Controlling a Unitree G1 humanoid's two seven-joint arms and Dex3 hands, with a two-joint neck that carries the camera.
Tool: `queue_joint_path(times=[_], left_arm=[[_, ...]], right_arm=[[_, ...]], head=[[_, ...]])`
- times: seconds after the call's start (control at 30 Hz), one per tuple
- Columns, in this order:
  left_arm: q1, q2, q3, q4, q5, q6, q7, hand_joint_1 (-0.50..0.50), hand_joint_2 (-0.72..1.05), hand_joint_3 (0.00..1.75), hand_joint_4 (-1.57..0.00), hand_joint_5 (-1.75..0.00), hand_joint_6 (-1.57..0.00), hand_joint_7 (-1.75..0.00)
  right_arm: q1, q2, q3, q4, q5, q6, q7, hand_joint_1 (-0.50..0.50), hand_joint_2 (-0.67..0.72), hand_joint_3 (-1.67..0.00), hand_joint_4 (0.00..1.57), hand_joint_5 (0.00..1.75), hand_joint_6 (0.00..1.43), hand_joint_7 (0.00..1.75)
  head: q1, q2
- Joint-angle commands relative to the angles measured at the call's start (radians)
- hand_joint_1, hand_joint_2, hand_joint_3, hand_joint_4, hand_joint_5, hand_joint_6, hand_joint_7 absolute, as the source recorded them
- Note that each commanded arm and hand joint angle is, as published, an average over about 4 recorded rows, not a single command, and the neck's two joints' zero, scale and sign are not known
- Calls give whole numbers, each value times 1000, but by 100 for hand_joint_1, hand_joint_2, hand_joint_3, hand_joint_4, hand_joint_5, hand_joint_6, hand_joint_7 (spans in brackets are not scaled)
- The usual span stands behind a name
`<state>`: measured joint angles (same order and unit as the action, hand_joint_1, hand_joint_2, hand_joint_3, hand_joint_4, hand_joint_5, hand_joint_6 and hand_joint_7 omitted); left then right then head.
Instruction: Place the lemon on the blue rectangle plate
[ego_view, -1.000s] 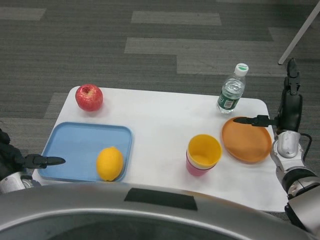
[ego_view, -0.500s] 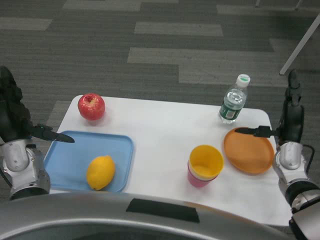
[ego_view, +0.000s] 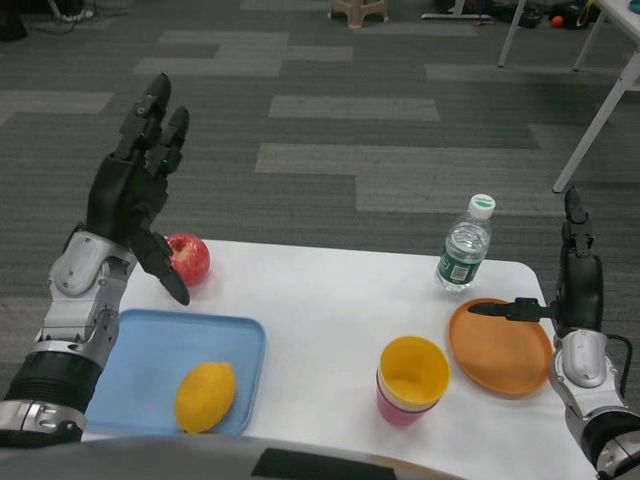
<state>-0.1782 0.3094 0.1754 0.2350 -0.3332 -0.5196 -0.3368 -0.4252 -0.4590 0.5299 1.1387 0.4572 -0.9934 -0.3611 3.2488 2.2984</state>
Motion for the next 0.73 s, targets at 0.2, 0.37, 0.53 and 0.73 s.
queue_joint_path(times=[0.2,0.37,0.53,0.73], left_arm=[[-50,25,-127,43,-26,4,-14,-6,-72,9,0,0,0,0],[-88,-18,-202,136,-24,-3,-35,-6,-72,9,0,0,0,0],[-95,-71,-190,182,-6,-17,-38,-6,-72,9,0,0,0,0],[-94,-157,-124,216,30,-41,-38,-6,-72,9,0,0,0,0]], right_arm=[[-16,-7,19,-5,5,-1,-1,-38,3,-2,0,0,0,0],[-25,-16,48,-13,5,2,-1,-38,3,-8,0,0,0,0],[-24,-28,51,-43,6,2,-2,-38,3,-8,0,0,0,0],[-24,-41,56,-69,11,1,-3,-38,3,-8,0,0,0,0]], head=[[-67,54],[-102,61],[-117,71],[-112,87]])
